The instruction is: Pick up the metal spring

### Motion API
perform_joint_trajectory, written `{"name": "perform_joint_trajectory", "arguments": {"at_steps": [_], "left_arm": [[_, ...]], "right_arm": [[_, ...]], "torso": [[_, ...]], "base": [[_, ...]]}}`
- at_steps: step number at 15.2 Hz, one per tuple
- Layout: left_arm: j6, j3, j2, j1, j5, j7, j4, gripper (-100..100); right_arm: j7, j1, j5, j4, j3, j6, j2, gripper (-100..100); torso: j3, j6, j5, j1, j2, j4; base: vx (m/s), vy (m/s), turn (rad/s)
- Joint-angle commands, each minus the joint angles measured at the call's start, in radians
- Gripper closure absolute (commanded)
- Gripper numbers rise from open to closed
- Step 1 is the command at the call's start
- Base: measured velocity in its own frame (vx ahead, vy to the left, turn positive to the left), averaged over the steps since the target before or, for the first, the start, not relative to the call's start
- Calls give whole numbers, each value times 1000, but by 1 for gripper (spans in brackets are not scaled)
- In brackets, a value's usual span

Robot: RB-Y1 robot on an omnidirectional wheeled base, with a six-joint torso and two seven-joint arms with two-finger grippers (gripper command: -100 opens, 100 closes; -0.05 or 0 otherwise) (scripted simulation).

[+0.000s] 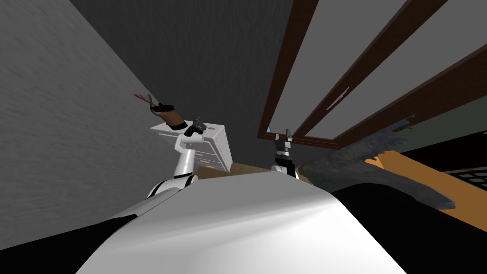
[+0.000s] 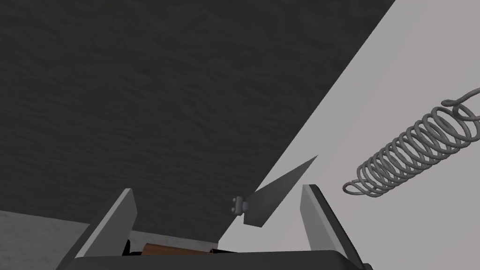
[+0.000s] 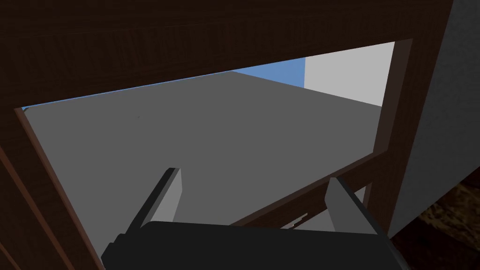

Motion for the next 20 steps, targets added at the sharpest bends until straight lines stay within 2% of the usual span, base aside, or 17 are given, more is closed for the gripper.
{"name": "perform_joint_trajectory", "arguments": {"at_steps": [1,2,4,5,7,8,9,11,12,13,15,16,17,19,20], "left_arm": [[50,14,5,-50,2,23,50,-100],[68,14,5,-73,2,23,56,-100],[91,14,5,-84,2,23,56,-100],[124,27,13,-127,7,44,106,-100],[165,27,13,-150,7,44,108,-100],[190,40,20,-184,13,65,144,-100],[211,40,20,-203,13,65,161,-100],[239,40,20,-215,13,65,161,-100],[269,52,27,-256,18,85,206,-100],[288,52,27,-276,18,85,215,-100],[314,52,27,-277,18,85,215,-100],[346,65,34,-322,22,104,262,-100],[365,65,34,-338,22,104,269,-100],[389,65,34,-338,22,104,269,-100],[423,77,40,-383,27,122,315,-100]], "right_arm": [[0,0,0,0,0,0,0,0],[0,0,0,0,0,0,0,0],[0,0,0,0,0,0,0,0],[0,0,0,0,0,0,0,0],[0,0,0,0,0,0,0,0],[0,0,0,0,0,0,0,0],[0,0,0,0,0,0,0,0],[0,0,0,0,0,0,0,0],[0,0,0,0,0,0,0,0],[0,0,0,0,0,0,0,0],[0,0,0,0,0,0,0,0],[0,0,0,0,0,0,0,0],[0,0,0,0,0,0,0,0],[0,0,0,0,0,0,0,0],[0,0,0,0,0,0,0,0]], "torso": [[0,0,0,0,0,0],[0,1,0,0,0,0],[0,0,0,0,0,0],[0,0,0,0,0,0],[0,0,0,0,0,0],[0,0,0,0,0,0],[0,0,0,0,0,0],[0,0,0,0,0,0],[0,0,0,0,0,0],[0,0,0,0,0,0],[0,0,0,0,0,0],[0,0,0,0,0,0],[0,0,0,0,0,0],[0,0,0,1,0,0],[0,0,0,1,0,0]], "base": [[-10,-1,-93],[-17,2,-125],[-11,4,-16],[-11,2,-77],[-14,5,-85],[-17,7,-88],[-18,10,-103],[-10,7,-18],[-9,3,-79],[-13,7,-99],[-8,8,-25],[-11,9,-80],[-14,14,-102],[-7,10,-24],[-11,8,-79]]}}
